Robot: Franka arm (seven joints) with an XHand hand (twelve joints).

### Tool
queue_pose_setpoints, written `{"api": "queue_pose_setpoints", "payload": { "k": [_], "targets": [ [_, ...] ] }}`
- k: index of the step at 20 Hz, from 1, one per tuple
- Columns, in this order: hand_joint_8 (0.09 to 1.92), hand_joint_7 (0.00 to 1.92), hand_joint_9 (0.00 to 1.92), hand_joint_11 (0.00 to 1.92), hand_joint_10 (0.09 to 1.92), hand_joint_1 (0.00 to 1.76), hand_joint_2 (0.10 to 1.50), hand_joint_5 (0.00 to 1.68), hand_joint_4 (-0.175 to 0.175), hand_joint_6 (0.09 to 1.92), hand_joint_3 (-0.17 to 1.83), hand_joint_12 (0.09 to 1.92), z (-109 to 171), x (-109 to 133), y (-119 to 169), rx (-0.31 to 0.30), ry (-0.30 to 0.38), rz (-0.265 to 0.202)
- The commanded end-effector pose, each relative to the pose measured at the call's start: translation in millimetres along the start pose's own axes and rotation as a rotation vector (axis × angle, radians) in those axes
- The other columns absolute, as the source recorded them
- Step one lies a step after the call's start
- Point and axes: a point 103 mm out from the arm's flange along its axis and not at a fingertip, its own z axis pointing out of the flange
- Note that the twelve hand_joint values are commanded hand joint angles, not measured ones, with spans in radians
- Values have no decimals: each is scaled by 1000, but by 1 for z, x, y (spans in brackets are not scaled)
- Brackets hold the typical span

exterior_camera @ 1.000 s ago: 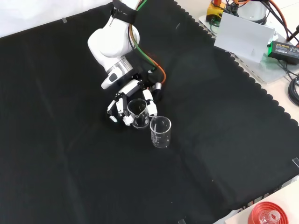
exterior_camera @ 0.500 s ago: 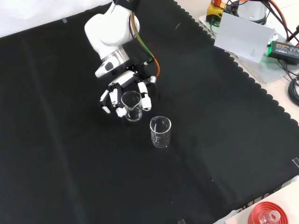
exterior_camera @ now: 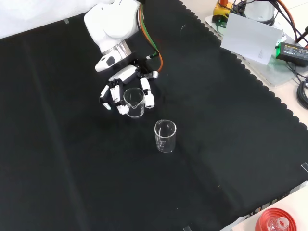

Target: Pick up the beaker on the right.

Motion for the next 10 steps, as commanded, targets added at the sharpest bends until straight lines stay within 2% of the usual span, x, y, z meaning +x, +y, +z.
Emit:
{"api": "queue_pose_setpoints", "payload": {
  "k": [1,10],
  "targets": [
    [87,1813,1414,312,218,1119,868,1323,175,443,218,1319,-7,9,-5,22,-14,-1],
    [87,1824,1440,337,188,1121,844,1330,175,439,262,1311,-16,22,-11,16,-13,-13]
  ]
}}
